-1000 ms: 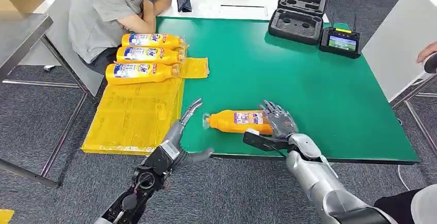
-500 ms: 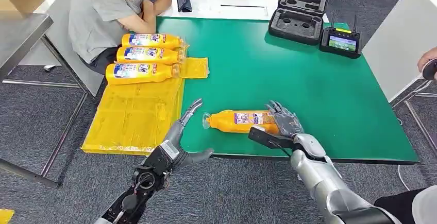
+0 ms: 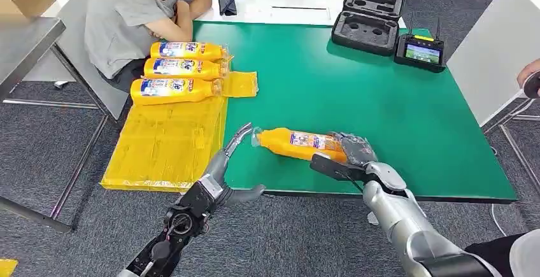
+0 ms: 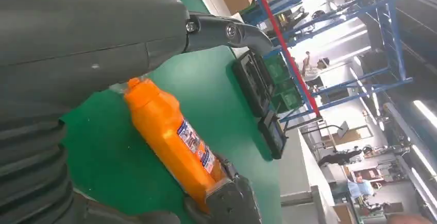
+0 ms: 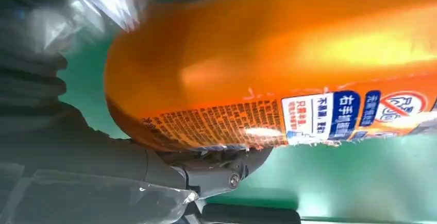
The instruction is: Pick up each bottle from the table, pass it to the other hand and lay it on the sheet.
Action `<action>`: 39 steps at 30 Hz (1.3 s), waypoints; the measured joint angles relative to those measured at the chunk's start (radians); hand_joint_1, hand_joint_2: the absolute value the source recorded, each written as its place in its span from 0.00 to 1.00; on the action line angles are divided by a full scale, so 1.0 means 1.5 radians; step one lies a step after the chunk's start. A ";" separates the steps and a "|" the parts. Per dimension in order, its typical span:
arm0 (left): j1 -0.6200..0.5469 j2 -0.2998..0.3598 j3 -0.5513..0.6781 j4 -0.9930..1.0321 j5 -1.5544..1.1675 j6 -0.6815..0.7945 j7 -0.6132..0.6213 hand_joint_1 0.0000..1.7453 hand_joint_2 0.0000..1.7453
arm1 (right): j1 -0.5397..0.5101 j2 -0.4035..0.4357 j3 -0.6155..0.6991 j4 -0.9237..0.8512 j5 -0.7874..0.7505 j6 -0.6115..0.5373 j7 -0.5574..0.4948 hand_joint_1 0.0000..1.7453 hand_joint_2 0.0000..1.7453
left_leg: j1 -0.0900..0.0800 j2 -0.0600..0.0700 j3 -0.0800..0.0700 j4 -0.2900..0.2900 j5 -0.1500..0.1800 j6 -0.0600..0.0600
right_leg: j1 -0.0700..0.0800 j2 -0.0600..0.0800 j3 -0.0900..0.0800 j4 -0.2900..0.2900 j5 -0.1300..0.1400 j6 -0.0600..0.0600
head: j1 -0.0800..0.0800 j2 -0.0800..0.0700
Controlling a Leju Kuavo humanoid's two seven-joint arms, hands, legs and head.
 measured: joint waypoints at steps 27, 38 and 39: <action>0.001 -0.004 -0.001 -0.009 0.030 0.034 0.000 0.00 1.00 | 0.058 0.019 -0.173 -0.017 -0.268 0.008 -0.213 1.00 1.00 | 0.000 -0.001 -0.002 0.000 0.000 0.000 | 0.000 0.000 -0.001 0.000 0.000 0.000 | 0.000 0.000; 0.011 -0.017 0.035 -0.019 0.083 0.009 0.000 0.00 1.00 | 0.172 0.045 -0.043 -0.225 -0.611 -0.039 -0.214 1.00 1.00 | 0.000 -0.001 -0.003 0.000 0.000 0.000 | 0.000 0.000 -0.002 0.000 0.000 0.000 | 0.000 0.000; 0.011 -0.018 0.037 -0.019 0.085 0.006 0.000 0.00 1.00 | 0.176 0.047 -0.035 -0.234 -0.612 -0.040 -0.215 1.00 1.00 | 0.000 0.000 -0.003 0.000 0.000 0.000 | 0.000 0.000 -0.002 0.000 0.000 0.000 | 0.000 0.000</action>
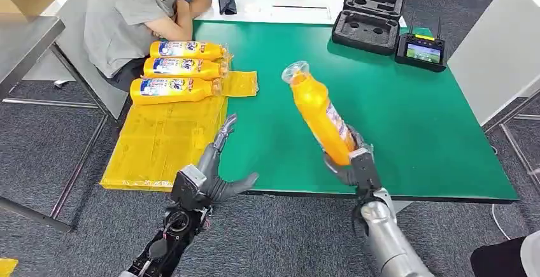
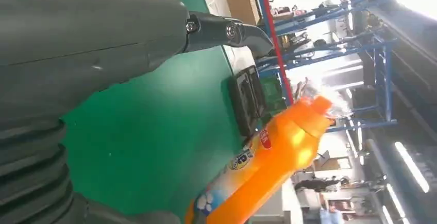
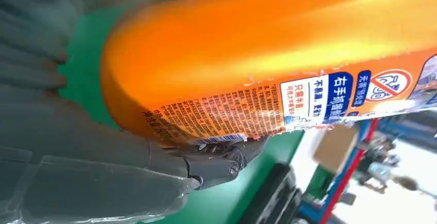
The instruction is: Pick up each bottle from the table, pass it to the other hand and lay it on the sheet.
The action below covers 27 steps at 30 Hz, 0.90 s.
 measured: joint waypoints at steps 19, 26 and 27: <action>-0.034 -0.042 0.057 0.143 0.157 -0.246 0.000 0.00 1.00 | 0.043 0.042 0.118 -0.122 -0.051 0.060 0.000 1.00 1.00 | 0.000 0.000 0.000 0.000 0.000 0.000 | 0.000 0.000 0.000 0.000 0.000 0.000 | 0.000 0.000; -0.053 -0.049 0.060 0.172 0.167 -0.272 0.000 0.00 1.00 | 0.035 0.049 0.150 -0.112 -0.047 0.049 -0.001 1.00 1.00 | 0.000 0.000 0.000 0.000 0.000 0.000 | 0.000 0.000 0.000 0.000 0.000 0.000 | 0.000 0.000; -0.058 -0.051 0.060 0.181 0.173 -0.275 0.000 0.00 1.00 | 0.033 0.049 0.155 -0.110 -0.045 0.046 0.000 1.00 1.00 | 0.000 0.000 0.000 0.000 0.000 0.000 | 0.000 0.000 0.000 0.000 0.000 0.000 | 0.000 0.000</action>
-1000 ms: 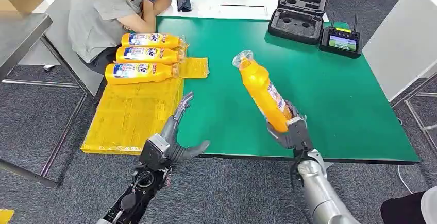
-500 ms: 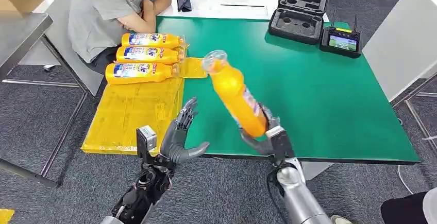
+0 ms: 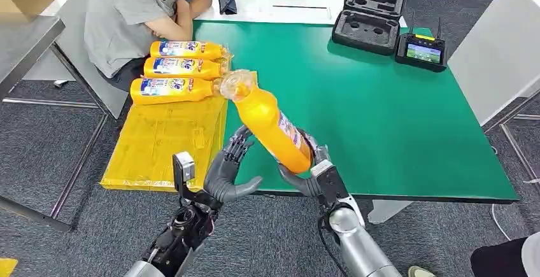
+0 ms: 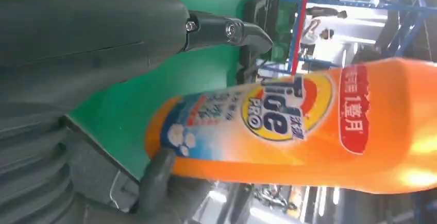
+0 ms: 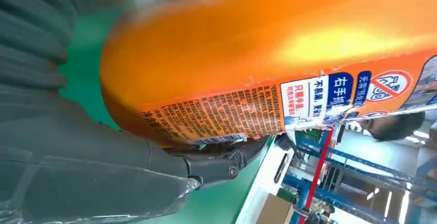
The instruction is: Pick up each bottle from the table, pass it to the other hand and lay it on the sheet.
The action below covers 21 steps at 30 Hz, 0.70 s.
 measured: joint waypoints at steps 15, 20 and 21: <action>-0.043 -0.004 0.007 0.070 0.035 0.004 0.000 0.00 1.00 | -0.013 0.006 0.066 0.026 -0.007 -0.014 0.000 1.00 1.00 | 0.000 0.000 0.000 0.000 0.000 0.000 | 0.000 0.000 0.000 0.000 0.000 0.000 | 0.000 0.000; -0.044 -0.004 0.009 0.076 0.036 0.004 0.000 0.00 1.00 | -0.013 0.006 0.068 0.027 -0.007 -0.014 0.000 1.00 1.00 | 0.000 0.000 0.000 0.000 0.000 0.000 | 0.000 0.000 0.000 0.000 0.000 0.000 | 0.000 0.000; -0.044 -0.004 0.009 0.077 0.036 0.004 0.000 0.00 1.00 | -0.013 0.006 0.068 0.028 -0.007 -0.014 0.000 1.00 1.00 | 0.000 0.000 0.000 0.000 0.000 0.000 | 0.000 0.000 0.000 0.000 0.000 0.000 | 0.000 0.000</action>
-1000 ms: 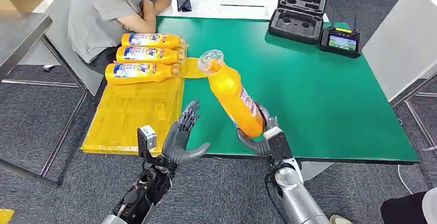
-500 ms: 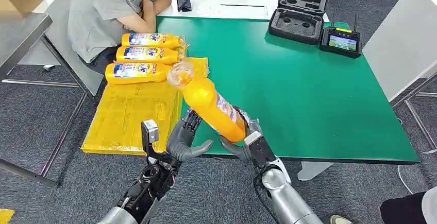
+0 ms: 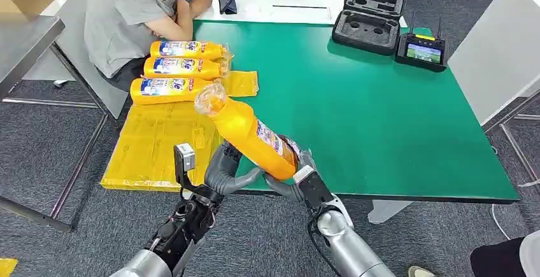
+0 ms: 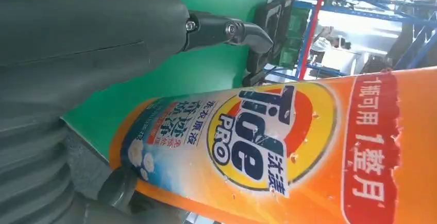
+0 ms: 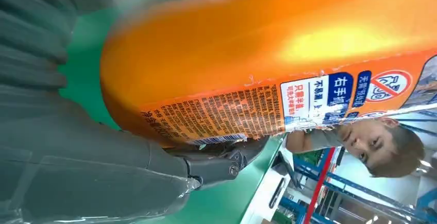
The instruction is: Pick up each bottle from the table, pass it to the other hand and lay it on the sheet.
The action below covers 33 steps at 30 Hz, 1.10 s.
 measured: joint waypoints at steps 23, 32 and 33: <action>-0.002 0.000 0.002 0.002 0.000 -0.016 0.000 0.00 1.00 | -0.014 0.000 0.016 0.053 0.007 -0.007 0.000 1.00 1.00 | 0.000 0.000 0.000 0.000 0.000 0.000 | 0.000 0.000 0.000 0.000 0.000 0.000 | 0.000 0.000; -0.002 0.000 0.002 0.002 -0.003 -0.025 0.000 0.00 1.00 | -0.022 0.000 0.022 0.085 0.010 -0.018 0.000 0.96 1.00 | 0.000 0.000 0.000 0.000 0.000 0.000 | 0.000 0.000 0.000 0.000 0.000 0.000 | 0.000 0.000; -0.002 0.000 0.002 0.001 -0.003 -0.026 0.000 0.00 1.00 | -0.023 0.000 0.023 0.088 0.010 -0.019 0.000 0.96 1.00 | 0.000 0.000 0.000 0.000 0.000 0.000 | 0.000 0.000 0.000 0.000 0.000 0.000 | 0.000 0.000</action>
